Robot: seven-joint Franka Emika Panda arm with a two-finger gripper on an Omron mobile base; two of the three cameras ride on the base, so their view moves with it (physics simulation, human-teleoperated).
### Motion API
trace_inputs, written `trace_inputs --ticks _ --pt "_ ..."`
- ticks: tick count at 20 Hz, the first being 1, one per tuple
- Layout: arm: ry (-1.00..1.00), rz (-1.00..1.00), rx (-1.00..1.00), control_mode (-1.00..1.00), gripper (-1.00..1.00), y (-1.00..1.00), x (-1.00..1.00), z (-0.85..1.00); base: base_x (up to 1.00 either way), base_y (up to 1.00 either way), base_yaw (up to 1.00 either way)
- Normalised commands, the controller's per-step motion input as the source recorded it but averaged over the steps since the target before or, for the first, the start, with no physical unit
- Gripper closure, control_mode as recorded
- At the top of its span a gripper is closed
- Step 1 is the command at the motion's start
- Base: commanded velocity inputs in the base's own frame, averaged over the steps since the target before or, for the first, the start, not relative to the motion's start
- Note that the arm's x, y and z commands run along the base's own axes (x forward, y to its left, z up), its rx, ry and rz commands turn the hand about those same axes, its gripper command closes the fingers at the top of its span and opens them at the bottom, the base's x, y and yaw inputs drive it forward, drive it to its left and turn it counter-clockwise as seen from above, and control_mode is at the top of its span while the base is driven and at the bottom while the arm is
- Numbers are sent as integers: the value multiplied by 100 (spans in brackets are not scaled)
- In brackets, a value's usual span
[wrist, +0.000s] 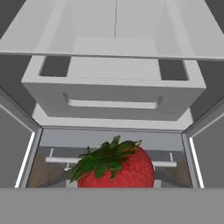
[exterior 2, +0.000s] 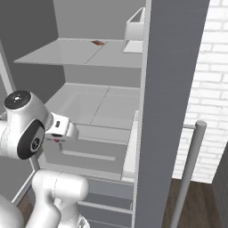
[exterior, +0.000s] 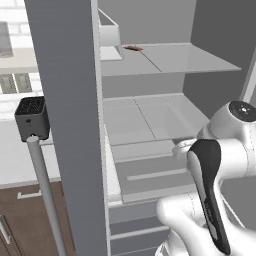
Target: Take the strawberry from the fridge and place it on top of the pancake, located on the dining counter.
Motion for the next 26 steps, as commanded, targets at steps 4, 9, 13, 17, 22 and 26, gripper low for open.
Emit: trace_inputs --ticks 4,9,13,17,22,26 --pt "7 0 -6 -100 100 0 -30 0 0 0 0" --pt "6 -1 0 -100 100 0 -2 -5 0 0 0" --pt "-1 -14 2 -100 100 0 0 -24 0 0 0" --pt "-9 -15 1 -100 100 0 0 -19 0 0 0" --pt "-5 -4 3 -100 100 0 0 -1 0 0 0" --pt "0 0 0 -100 100 0 0 0 0 0 0"
